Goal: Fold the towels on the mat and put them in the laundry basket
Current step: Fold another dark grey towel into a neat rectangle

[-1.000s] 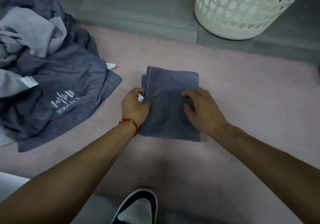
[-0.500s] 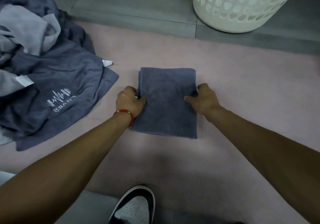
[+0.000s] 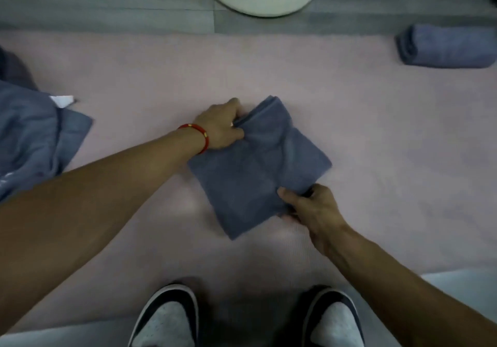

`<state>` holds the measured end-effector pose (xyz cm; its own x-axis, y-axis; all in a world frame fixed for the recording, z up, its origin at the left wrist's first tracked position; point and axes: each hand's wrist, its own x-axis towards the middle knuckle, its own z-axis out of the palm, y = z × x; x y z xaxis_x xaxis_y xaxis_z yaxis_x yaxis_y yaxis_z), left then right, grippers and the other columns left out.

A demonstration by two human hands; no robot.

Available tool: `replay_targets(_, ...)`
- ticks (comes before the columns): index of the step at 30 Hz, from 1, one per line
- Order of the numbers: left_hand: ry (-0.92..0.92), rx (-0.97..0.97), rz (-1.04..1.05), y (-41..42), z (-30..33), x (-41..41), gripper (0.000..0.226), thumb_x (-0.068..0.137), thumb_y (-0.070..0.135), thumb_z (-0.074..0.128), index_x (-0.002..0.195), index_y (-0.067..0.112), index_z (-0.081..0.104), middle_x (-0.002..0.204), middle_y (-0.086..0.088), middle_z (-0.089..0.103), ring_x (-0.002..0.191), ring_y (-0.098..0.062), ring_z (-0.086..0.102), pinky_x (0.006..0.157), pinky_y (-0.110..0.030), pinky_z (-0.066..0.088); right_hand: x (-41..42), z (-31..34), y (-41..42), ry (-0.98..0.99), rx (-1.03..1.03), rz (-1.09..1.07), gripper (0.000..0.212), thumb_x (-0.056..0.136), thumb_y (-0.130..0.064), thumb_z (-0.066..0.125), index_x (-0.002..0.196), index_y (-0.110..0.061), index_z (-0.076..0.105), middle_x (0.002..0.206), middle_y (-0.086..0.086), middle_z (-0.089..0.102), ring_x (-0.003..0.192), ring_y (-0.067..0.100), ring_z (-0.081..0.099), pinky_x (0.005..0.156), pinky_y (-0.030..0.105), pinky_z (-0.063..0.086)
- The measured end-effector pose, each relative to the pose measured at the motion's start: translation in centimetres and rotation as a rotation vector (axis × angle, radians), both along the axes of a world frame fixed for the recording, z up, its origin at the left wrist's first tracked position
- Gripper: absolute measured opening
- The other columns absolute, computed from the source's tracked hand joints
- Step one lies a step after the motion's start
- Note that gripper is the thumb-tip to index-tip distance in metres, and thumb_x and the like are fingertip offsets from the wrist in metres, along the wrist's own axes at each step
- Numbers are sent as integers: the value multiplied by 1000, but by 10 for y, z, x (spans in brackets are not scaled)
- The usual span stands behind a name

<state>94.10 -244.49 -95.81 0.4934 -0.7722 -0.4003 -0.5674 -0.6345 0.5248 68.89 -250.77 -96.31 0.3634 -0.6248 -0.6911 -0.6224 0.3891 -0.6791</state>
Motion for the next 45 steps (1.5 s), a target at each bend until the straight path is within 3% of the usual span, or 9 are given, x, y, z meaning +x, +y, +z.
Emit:
replay_targets(4,-114,-18,-193,-48,-4,-29,37,92,14,53,129,20,53,126,-10,58,112,-33,56,93,-45,47,-50,1,12,191,-314,-48,43,84,-50,75,98,-12,60,86,5,70,76,22,66,66,32,53)
replay_targets(6,-412,-22,-188,-43,-10,-47,39,92,15,50,131,14,50,128,-15,53,114,-36,52,96,-51,44,-55,7,3,142,-603,20,33,91,-40,70,105,-18,51,96,-2,60,80,15,60,67,26,47)
replay_targets(8,-668,-130,-160,-21,-16,-71,43,91,19,50,133,9,51,137,-19,49,126,-39,45,106,-60,33,-45,11,-12,0,-914,320,27,97,-35,60,117,-17,53,113,-1,57,95,14,58,81,28,49)
replay_targets(12,-615,-166,-263,30,-40,-106,57,98,43,39,148,16,45,160,-21,27,150,-42,17,118,-63,15,12,-9,-55,59,-1327,1009,53,103,-41,41,150,-15,45,160,8,36,149,26,30,120,50,24)
replay_targets(17,-576,-117,-300,45,-69,-77,69,97,69,24,159,39,15,167,-15,-2,151,-45,-8,118,-67,4,55,-52,-85,155,-1296,1255,72,104,-56,27,163,-18,12,170,7,4,157,26,-1,124,56,7)
replay_targets(30,-549,-19,-385,39,-60,-68,74,95,74,20,159,41,4,167,-12,-12,151,-43,-14,117,-68,2,49,-45,-95,-4,-1144,1288,78,102,-61,26,163,-18,7,170,9,-6,156,26,-11,122,61,-1)
replay_targets(36,-608,-180,-345,65,-33,-130,67,99,52,41,145,4,49,154,-22,39,143,-47,32,116,-63,23,-10,-18,-89,-129,-1225,1640,92,87,-64,57,159,-15,29,167,7,21,156,26,13,125,55,12)
replay_targets(41,-568,32,-402,69,-42,-143,89,81,50,56,153,2,34,158,-23,32,145,-48,27,113,-68,23,-5,-18,-94,-60,-1243,1705,111,65,-21,85,159,-12,27,162,14,27,152,33,22,123,54,21)
replay_targets(45,-651,-2,-399,71,-33,-141,78,76,23,66,148,4,44,153,-20,42,139,-47,37,109,-69,29,4,-4,-97,-182,-1258,1648,72,75,-19,67,144,-7,50,141,16,49,132,34,48,103,49,50)
